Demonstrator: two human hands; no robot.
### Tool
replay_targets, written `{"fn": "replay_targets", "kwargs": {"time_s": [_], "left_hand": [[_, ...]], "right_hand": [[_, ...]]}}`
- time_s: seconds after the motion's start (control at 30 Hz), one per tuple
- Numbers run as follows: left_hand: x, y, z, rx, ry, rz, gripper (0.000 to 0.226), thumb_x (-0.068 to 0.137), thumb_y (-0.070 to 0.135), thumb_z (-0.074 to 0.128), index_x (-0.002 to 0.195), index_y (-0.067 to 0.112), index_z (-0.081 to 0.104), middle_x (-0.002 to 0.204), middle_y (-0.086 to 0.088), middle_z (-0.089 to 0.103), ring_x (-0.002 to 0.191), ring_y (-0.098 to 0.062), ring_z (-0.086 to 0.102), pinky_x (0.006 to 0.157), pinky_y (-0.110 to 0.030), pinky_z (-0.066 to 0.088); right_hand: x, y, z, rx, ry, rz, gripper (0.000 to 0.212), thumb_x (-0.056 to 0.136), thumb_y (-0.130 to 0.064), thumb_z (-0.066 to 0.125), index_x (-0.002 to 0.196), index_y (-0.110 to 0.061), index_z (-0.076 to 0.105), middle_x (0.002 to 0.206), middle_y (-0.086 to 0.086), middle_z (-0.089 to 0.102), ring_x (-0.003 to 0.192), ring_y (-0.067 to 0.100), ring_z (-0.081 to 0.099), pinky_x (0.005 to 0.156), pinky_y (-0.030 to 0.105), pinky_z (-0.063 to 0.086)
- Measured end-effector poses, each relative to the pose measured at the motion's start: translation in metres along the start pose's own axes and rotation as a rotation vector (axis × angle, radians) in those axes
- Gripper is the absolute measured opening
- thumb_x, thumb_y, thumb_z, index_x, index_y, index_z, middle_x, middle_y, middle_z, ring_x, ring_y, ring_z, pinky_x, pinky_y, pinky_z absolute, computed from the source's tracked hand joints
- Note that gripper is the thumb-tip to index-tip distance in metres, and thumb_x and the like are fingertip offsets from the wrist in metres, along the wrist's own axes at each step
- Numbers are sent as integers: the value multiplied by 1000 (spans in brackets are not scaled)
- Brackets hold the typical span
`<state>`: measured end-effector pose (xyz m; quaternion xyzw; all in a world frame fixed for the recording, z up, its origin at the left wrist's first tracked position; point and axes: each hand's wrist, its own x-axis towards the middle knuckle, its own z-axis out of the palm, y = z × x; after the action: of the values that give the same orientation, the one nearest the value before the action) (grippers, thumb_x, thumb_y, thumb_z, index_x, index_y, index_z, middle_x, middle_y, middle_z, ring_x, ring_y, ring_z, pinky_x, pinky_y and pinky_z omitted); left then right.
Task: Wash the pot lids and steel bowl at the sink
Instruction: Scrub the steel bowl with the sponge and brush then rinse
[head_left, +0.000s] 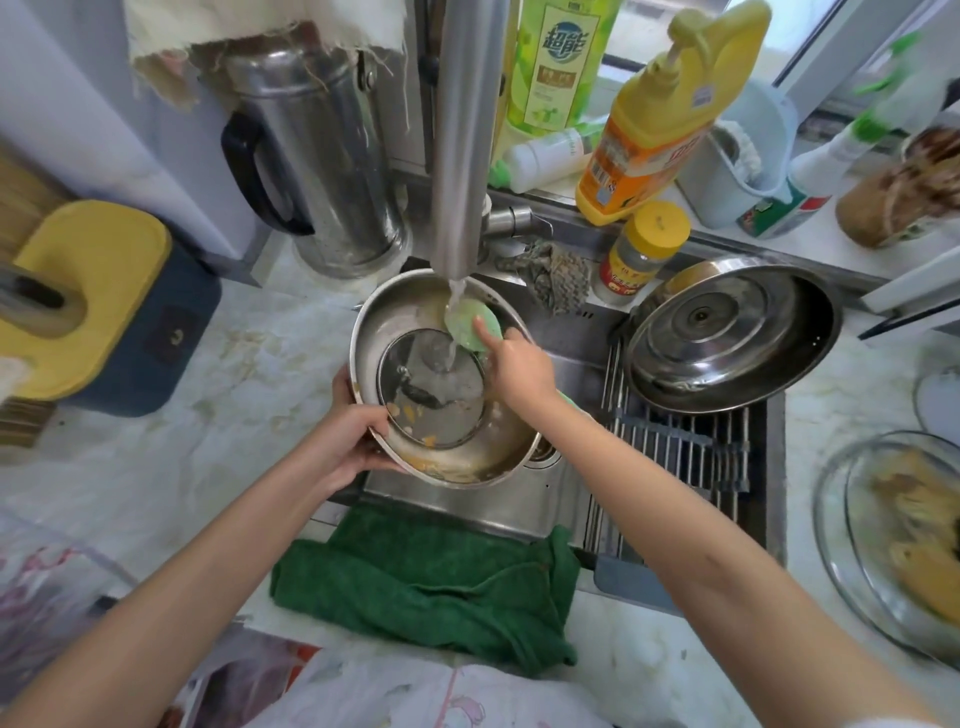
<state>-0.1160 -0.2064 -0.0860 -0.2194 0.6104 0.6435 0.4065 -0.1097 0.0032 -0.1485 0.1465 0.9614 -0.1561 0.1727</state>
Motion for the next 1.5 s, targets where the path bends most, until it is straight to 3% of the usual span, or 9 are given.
{"fn": "replay_targets", "kwargs": {"time_s": [0.27,0.47,0.73,0.87,1.03,1.13,1.27,1.37,1.5], "left_hand": [[0,11,-4,7,87,86,81,76,-18,32,141,30,24,110,-6,45,79,-31,58,41,-50,54],[-11,9,-3,24,38,61,78,78,-18,32,137,33,25,111,-11,47,86,-36,59,41,-45,54],[-9,6,-12,8,70,82,80,77,-17,31,140,32,24,127,-14,39,91,-37,56,42,-49,55],[-13,4,-10,-18,34,53,80,79,-17,31,142,30,22,114,-12,47,92,-40,58,51,-57,55],[-16,5,-8,11,4,82,79,78,-18,31,138,32,26,111,-13,49,81,-38,61,42,-45,55],[-10,-1,-7,-45,-2,59,74,75,-17,32,136,27,31,110,-15,55,73,-33,63,46,-47,55],[-4,-9,-9,-98,-23,30,83,53,-2,45,132,18,37,125,-23,54,81,-37,66,52,-54,56],[-1,-11,-8,-127,-22,44,83,49,-1,44,130,17,38,124,-24,54,80,-37,65,52,-56,56],[-1,-15,-11,-107,-30,16,85,51,-1,45,136,8,37,116,-21,55,66,-29,69,51,-50,56]], "right_hand": [[-11,13,-12,-411,-148,-86,51,96,-18,47,144,-32,40,123,8,57,111,29,58,83,32,45],[5,-3,-12,-73,-60,-99,60,97,-14,40,149,-39,25,115,15,54,99,37,60,70,38,41],[-14,12,-7,-256,-234,-71,58,93,-13,44,146,-33,36,127,13,58,111,33,58,86,38,47],[2,-5,0,141,-101,-24,61,93,-8,42,148,-34,33,120,17,61,104,36,60,74,36,45],[1,-34,-5,471,-106,-60,46,96,-19,46,139,-33,49,122,13,64,92,31,65,72,36,48],[-17,-49,0,413,-171,-281,49,95,-20,47,137,-45,45,106,2,71,63,18,59,62,37,52],[-11,-32,-11,170,-12,-113,53,92,-18,47,141,-38,45,110,10,66,94,31,62,70,33,44],[-11,-31,-11,252,-34,-6,54,89,-12,48,140,-29,47,111,15,66,96,34,63,69,32,43],[-30,-51,-5,233,-127,-320,57,93,-12,45,142,-40,41,82,6,64,64,23,56,57,36,46]]}}
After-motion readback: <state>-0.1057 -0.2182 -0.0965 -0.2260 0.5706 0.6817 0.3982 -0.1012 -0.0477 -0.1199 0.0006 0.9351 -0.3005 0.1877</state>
